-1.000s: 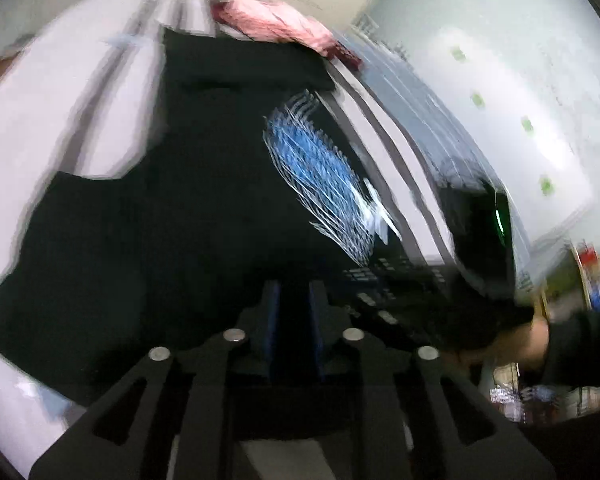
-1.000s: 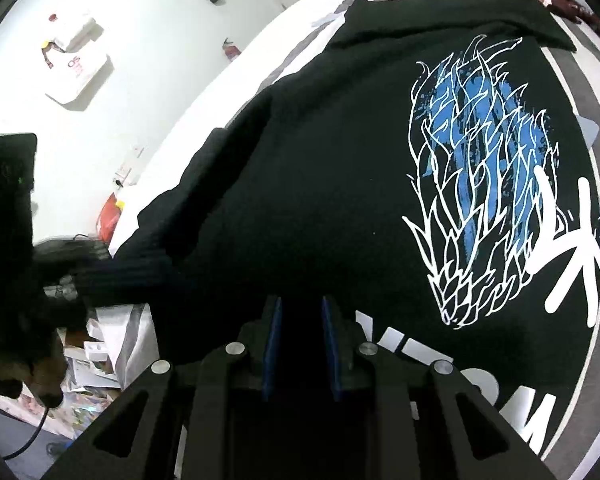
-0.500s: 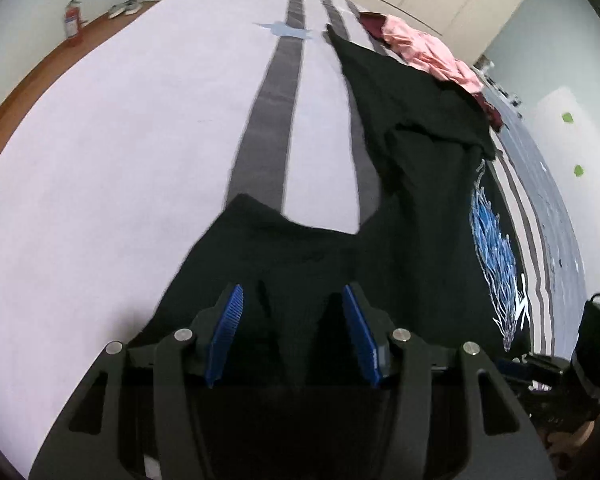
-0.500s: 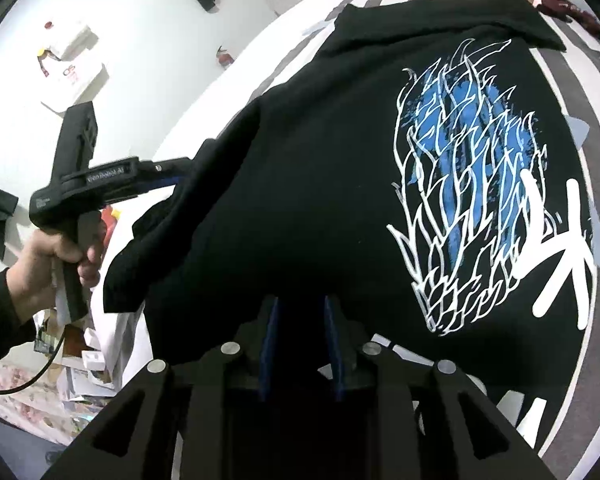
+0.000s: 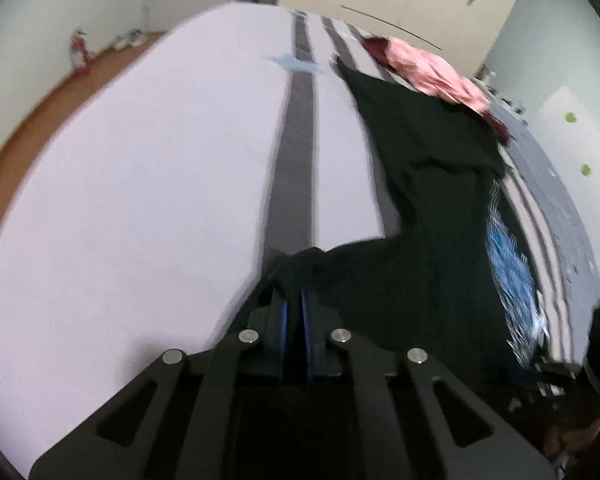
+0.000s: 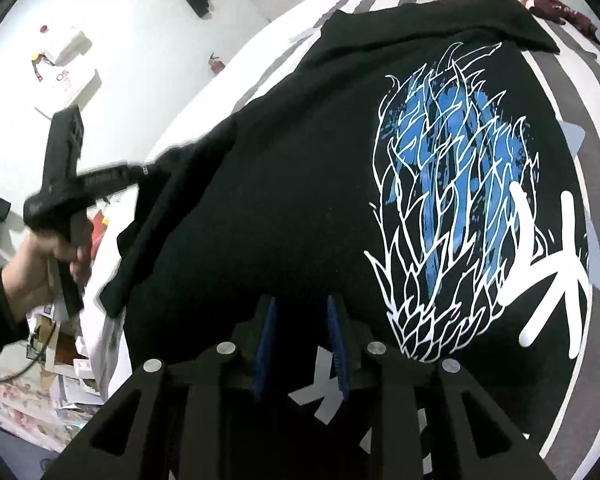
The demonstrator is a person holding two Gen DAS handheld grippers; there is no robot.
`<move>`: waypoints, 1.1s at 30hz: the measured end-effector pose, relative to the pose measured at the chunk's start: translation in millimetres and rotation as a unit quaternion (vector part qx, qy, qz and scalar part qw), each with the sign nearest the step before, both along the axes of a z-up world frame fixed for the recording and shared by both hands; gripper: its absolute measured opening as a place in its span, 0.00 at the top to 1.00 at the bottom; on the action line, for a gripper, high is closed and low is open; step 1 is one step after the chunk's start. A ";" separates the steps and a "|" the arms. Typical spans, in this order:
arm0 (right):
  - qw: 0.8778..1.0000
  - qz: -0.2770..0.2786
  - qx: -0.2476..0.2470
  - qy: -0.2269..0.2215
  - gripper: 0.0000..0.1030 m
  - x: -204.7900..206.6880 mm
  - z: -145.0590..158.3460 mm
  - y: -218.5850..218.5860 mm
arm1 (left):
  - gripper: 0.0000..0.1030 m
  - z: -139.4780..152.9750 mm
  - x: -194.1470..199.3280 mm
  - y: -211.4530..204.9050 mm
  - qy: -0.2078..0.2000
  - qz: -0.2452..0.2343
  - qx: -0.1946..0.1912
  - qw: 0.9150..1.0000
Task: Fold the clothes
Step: 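Grasp the sweatshirt side again with the left gripper and fold it inward, then lift the black sweatshirt side with the left gripper and lay it over the printed back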
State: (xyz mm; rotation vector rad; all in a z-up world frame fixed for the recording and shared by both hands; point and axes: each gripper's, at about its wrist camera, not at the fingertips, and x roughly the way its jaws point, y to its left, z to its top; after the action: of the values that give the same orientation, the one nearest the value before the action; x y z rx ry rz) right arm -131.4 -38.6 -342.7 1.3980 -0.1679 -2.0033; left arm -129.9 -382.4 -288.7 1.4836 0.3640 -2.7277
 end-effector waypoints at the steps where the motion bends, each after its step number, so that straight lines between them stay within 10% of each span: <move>1: 1.000 0.000 -0.001 -0.002 0.76 0.8 -0.5 0.5 | 0.95 -2.5 -7.9 -4.1 -0.008 0.000 -0.018 1.000; 4: 1.000 0.001 -0.003 -0.004 0.76 3.2 -0.4 1.3 | 0.90 -16.3 -27.7 -3.1 -0.046 -0.024 -0.074 0.996; 9: 1.000 0.005 0.002 -0.001 0.76 7.0 0.0 1.9 | 0.88 -14.2 -18.1 -37.4 -0.058 0.069 -0.109 0.990; 22: 1.000 0.028 0.011 0.007 0.76 11.3 1.1 -3.6 | 0.88 -2.9 101.2 -5.2 -0.031 -0.002 0.019 0.999; 31: 0.998 0.057 0.021 0.001 0.76 31.3 1.1 3.2 | 0.89 -36.5 104.1 -61.2 -0.111 0.106 -0.127 0.980; 33: 0.998 0.059 0.024 -0.001 0.76 37.0 2.9 6.2 | 0.89 -23.9 109.6 -66.7 -0.093 0.124 -0.098 0.983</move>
State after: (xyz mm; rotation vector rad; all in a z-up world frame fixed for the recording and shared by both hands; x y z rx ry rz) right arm -94.4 -32.4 -339.8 1.4071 -0.0377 -1.9205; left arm -20.3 -449.1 -312.6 1.5103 0.2474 -2.3385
